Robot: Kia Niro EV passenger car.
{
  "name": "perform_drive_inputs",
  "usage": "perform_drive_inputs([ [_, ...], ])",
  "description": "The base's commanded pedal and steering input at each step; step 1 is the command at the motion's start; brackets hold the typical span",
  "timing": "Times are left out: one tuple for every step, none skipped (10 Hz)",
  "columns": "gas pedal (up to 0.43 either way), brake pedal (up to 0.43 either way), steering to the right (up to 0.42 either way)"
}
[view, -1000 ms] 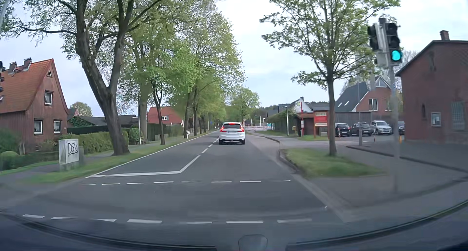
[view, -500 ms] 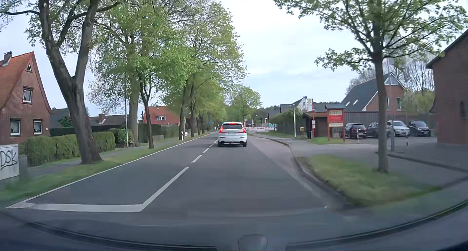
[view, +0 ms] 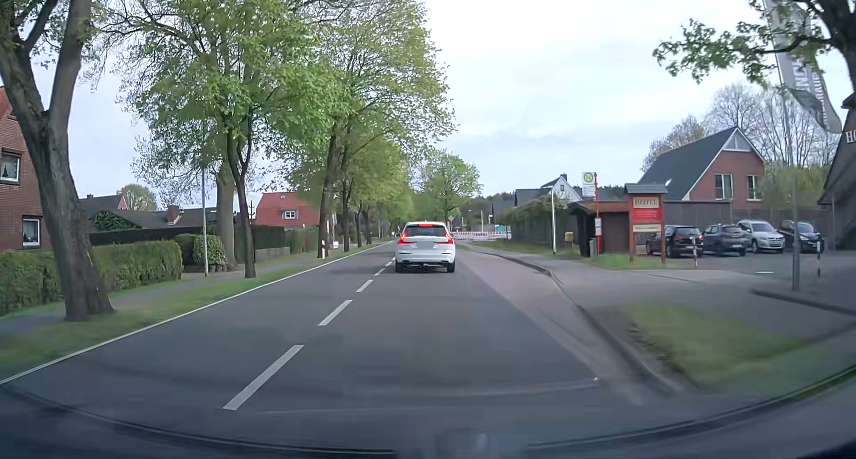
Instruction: Follow the waypoints while adhering to traffic rules and regulations
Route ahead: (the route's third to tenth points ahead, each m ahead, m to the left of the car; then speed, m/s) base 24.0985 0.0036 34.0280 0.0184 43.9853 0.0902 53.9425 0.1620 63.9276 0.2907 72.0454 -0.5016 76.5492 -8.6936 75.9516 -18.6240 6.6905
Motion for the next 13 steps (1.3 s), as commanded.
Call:
perform_drive_inputs([
  [0.000,0.177,-0.003],
  [0.000,0.177,-0.003],
  [0.000,0.177,-0.003],
  [0.000,0.177,-0.003],
  [0.000,0.177,-0.003],
  [0.000,0.177,-0.003],
  [0.000,0.177,-0.003],
  [0.000,0.183,-0.003],
  [0.000,0.189,-0.003],
  [0.000,0.195,-0.003],
  [0.000,0.195,-0.003],
  [0.000,0.201,-0.002],
  [0.000,0.201,-0.003],
])
